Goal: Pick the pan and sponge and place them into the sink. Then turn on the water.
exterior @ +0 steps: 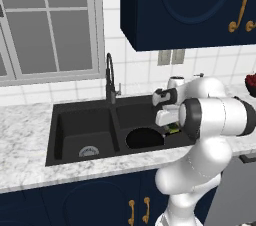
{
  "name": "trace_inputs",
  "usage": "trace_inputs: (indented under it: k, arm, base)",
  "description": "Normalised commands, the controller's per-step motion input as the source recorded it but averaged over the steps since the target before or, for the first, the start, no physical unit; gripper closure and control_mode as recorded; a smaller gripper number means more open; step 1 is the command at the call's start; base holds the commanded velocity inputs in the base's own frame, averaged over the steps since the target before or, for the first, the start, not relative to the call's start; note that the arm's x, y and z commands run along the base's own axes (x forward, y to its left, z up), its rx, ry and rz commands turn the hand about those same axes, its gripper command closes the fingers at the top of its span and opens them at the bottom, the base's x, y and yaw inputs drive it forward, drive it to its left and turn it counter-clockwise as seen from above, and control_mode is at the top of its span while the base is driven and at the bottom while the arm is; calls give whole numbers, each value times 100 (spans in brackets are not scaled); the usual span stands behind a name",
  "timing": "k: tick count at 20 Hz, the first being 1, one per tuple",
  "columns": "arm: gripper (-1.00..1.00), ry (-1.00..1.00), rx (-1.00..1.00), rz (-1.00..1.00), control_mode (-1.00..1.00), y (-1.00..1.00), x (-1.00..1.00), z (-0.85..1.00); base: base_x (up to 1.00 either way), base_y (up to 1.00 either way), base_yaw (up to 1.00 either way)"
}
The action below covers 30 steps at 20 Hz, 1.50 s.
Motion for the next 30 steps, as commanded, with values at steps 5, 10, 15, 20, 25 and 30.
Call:
trace_inputs:
  k: [5, 10, 15, 20, 25, 30]
  arm:
    - [100, -11, 0, 0, -100, -8, 54, -36]
    - [100, -1, 0, 0, -100, 0, 37, -27]
    - [100, 0, 0, 0, -100, 0, 34, -24]
    - [100, 0, 0, 0, -100, 0, 36, -38]
    - [100, 0, 0, 0, -100, -1, 26, -44]
    - [100, 0, 0, 0, -100, -5, 29, -39]
  base:
    - [0, 0, 0]
    - [0, 0, 0]
    - [0, 0, 0]
    - [0, 0, 0]
    - [0, 0, 0]
    - [0, 0, 0]
